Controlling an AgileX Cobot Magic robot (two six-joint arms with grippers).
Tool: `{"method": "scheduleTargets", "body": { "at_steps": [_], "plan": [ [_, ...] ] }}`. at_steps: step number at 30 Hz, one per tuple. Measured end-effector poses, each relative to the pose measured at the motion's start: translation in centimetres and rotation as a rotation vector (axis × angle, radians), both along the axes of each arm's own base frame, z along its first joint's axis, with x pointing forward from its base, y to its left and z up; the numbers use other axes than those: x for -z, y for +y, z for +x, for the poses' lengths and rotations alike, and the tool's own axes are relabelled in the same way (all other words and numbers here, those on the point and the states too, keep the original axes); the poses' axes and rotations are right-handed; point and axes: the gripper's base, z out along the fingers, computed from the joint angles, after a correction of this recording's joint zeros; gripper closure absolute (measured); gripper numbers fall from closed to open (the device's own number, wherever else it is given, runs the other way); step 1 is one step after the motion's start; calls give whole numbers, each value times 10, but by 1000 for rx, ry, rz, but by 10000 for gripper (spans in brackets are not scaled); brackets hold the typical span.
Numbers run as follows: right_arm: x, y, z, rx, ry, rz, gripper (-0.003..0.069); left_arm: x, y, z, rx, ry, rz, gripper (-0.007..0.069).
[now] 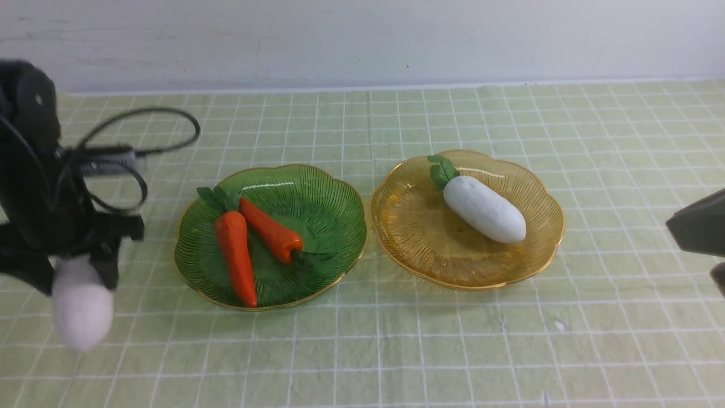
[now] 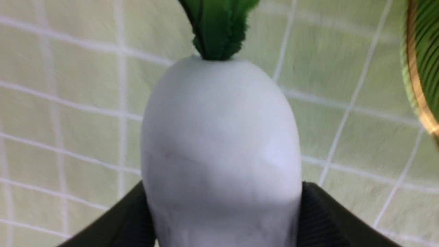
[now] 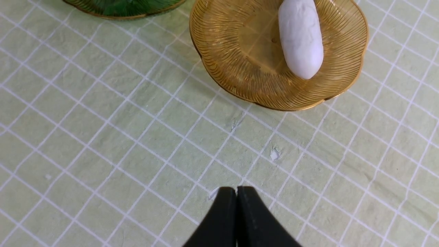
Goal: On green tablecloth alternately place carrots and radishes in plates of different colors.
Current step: 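Pick up the white radish and place it on the plate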
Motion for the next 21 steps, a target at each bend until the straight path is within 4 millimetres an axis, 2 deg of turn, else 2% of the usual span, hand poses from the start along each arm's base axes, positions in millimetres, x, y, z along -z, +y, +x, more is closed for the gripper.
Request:
{"method": "scheduleTargets", "body": {
  "at_steps": [3,4,5,7,9,10,11,12,14,15,17,21],
  "plan": [
    [0,0,0,0,0,1,673,-48,-8,3,-6,-163,-69,168],
    [0,0,0,-1,1,2,673,-51,-9,3,-3,-172,-78,168],
    [0,0,0,-1,1,2,673,-64,-21,4,18,-210,-159,168],
    [0,0,0,-3,0,0,673,-74,-48,8,95,-232,-279,168],
    [0,0,0,-3,-1,-2,673,-72,-72,12,157,-223,-374,168],
    [-1,-1,-1,-2,-5,-2,673,-68,-91,16,201,-217,-434,168],
    [0,-1,0,-2,-5,-4,673,-66,-94,18,206,-213,-443,168],
    [-2,-2,-2,0,-12,1,673,-61,-115,24,241,-225,-507,168],
    [-4,-4,-5,3,-20,9,673,-52,-134,31,264,-233,-561,168],
    [-8,-8,-11,9,-39,29,673,-40,-154,41,275,-249,-606,168],
    [-15,-15,-23,19,-69,70,673,-22,-179,54,262,-272,-671,168],
    [-28,-32,-49,33,-140,145,673,7,-216,67,245,-270,-739,168]
  ]
}}
